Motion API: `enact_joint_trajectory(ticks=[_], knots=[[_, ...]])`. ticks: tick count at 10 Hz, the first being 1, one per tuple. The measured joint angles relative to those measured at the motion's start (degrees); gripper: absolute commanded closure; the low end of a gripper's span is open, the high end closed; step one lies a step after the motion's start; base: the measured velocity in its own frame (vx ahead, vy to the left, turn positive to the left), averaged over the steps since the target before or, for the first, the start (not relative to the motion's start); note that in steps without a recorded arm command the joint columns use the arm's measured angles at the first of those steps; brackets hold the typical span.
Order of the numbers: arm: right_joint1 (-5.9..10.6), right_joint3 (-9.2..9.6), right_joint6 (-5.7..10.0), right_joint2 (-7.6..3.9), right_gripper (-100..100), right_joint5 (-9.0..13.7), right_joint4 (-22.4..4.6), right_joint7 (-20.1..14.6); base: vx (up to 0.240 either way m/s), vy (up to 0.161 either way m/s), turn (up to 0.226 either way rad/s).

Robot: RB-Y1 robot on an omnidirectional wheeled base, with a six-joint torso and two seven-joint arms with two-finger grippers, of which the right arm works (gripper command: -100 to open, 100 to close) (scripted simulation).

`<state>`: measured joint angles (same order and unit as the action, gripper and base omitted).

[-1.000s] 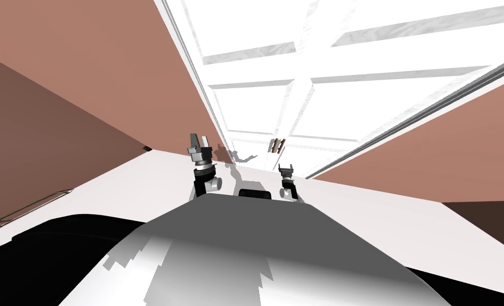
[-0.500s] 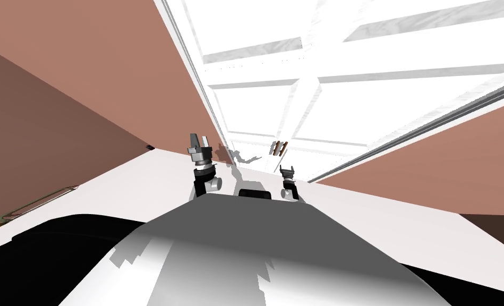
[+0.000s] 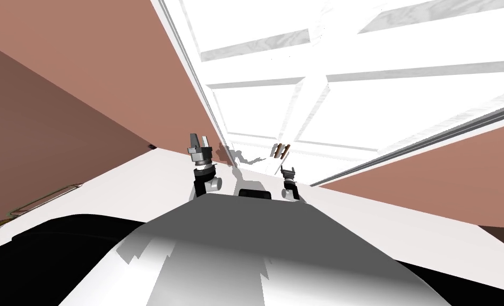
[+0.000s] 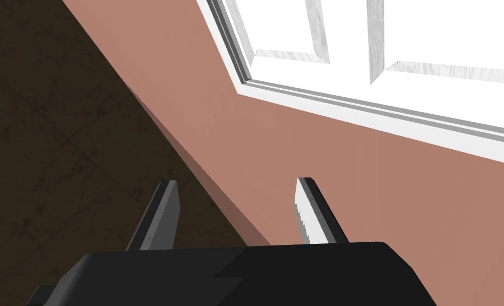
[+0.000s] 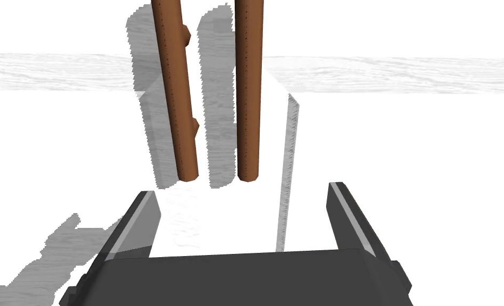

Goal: Pull the door open

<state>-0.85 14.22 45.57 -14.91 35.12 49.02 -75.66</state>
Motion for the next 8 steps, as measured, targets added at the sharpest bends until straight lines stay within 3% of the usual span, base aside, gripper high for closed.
enact_joint_trajectory(ticks=[4, 6, 7, 8], knots=[[2.06, 0.59, 1.32, -0.82, -100, 1.68, -4.27, -3.96, 0.117, -0.03, 0.045], [1.75, 0.42, 1.52, -1.23, -100, 1.86, -5.12, -4.39, -0.125, -0.013, -0.1], [0.53, 0.0, 1.02, -1.69, -100, 2.14, -4.14, -4.13, -0.155, -0.01, -0.06], [0.08, -0.16, 1.18, -2.02, -100, 2.24, -5.07, -4.3, -0.171, 0.001, -0.089]])
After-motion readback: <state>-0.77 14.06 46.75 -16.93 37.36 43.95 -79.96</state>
